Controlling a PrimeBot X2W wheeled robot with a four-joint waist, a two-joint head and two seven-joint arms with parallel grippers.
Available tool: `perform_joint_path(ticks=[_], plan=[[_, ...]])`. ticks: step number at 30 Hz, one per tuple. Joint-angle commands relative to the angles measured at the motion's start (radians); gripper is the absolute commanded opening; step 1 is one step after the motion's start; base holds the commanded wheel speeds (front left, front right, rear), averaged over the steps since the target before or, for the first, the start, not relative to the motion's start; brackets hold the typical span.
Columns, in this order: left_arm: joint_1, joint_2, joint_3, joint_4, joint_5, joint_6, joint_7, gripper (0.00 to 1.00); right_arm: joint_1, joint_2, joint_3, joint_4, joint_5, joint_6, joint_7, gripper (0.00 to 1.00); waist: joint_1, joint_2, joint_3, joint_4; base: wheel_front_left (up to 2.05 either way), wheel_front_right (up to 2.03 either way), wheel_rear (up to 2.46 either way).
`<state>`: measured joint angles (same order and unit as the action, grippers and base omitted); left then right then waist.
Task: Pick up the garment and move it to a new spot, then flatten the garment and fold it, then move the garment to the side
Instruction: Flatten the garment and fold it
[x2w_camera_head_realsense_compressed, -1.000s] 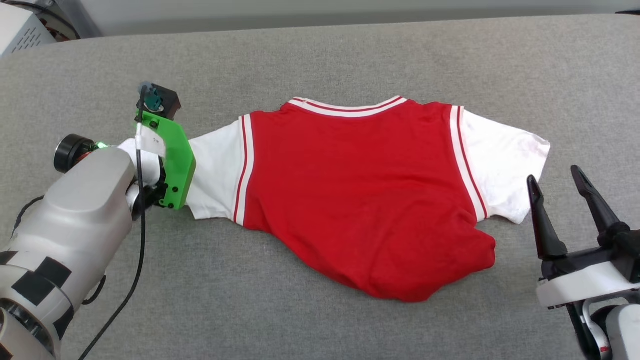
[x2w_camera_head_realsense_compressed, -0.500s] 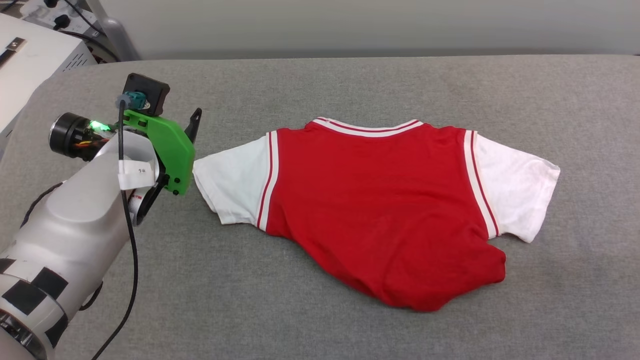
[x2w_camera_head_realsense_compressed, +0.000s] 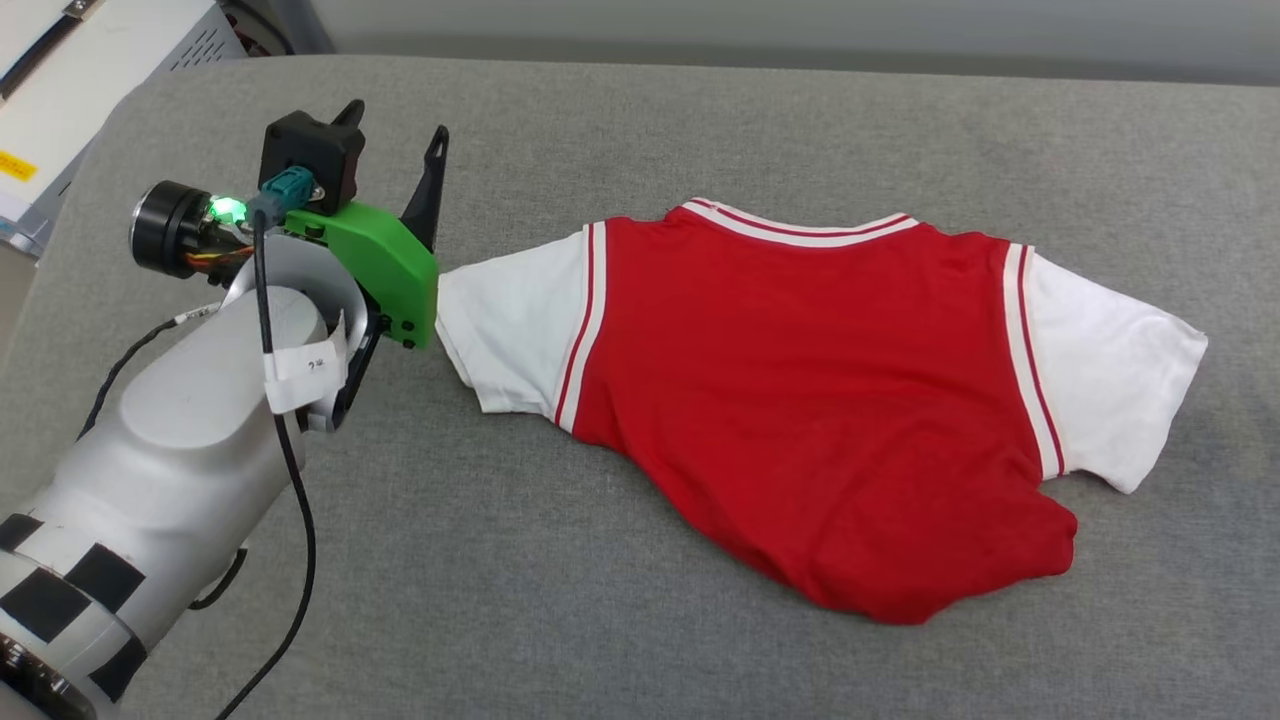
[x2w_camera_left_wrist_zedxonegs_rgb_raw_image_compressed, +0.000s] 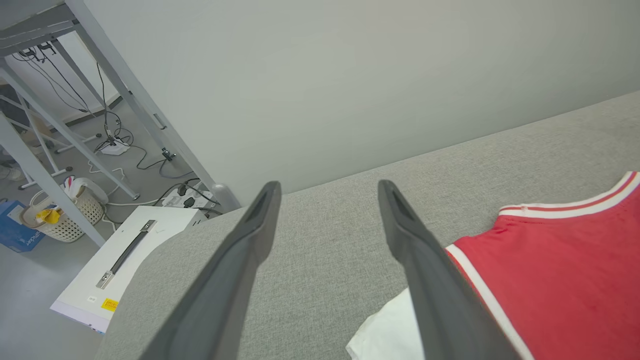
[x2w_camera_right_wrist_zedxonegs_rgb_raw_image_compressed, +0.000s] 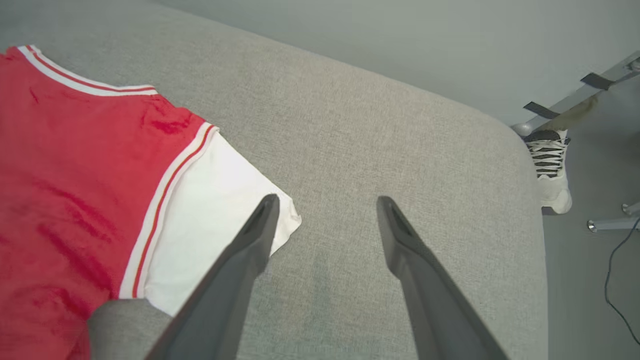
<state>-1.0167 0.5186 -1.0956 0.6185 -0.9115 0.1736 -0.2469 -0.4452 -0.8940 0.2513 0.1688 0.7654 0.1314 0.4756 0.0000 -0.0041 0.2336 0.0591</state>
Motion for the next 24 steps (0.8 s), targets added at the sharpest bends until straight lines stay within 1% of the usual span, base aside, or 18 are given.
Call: perform_joint_path(ticks=[1,3,5,9,15,19,24], plan=[[0.025,0.011,0.011,-0.021,0.01,0.017,-0.008,1.0,-0.035,-0.011,0.02,0.023,0.047,-0.001,0.068,1.0,0.0,0.0041,0.04,0.027,0.0,0.0,0.0],[0.028,0.014,0.025,-0.054,0.022,0.037,-0.011,1.0,-0.069,-0.032,0.054,0.041,0.094,-0.001,0.169,1.0,0.0,0.0041,0.065,0.039,0.0,0.0,0.0],[0.031,0.018,0.037,-0.085,0.033,0.052,-0.013,1.0,-0.107,-0.037,0.076,0.058,0.124,-0.001,0.238,1.0,0.0,0.0041,0.088,0.049,0.0,0.0,0.0],[0.028,0.023,0.058,-0.133,0.051,0.073,-0.014,1.0,-0.174,-0.033,0.112,0.097,0.141,-0.001,0.32,1.0,0.0,0.0041,0.139,0.069,0.0,0.0,0.0],[0.017,0.019,0.074,-0.165,0.068,0.088,-0.014,1.0,-0.228,-0.001,0.159,0.174,0.142,-0.001,0.345,1.0,0.0,0.0041,0.196,0.09,0.0,0.0,0.0],[0.015,0.012,0.082,-0.164,0.073,0.089,-0.015,1.0,-0.203,0.033,0.211,0.204,0.161,-0.001,0.33,1.0,0.0,0.0041,0.214,0.094,0.0,0.0,0.0],[0.019,0.01,0.09,-0.15,0.076,0.086,-0.015,1.0,-0.164,0.034,0.278,0.207,0.192,-0.001,0.298,1.0,0.0,0.0041,0.218,0.088,0.0,0.0,0.0]])
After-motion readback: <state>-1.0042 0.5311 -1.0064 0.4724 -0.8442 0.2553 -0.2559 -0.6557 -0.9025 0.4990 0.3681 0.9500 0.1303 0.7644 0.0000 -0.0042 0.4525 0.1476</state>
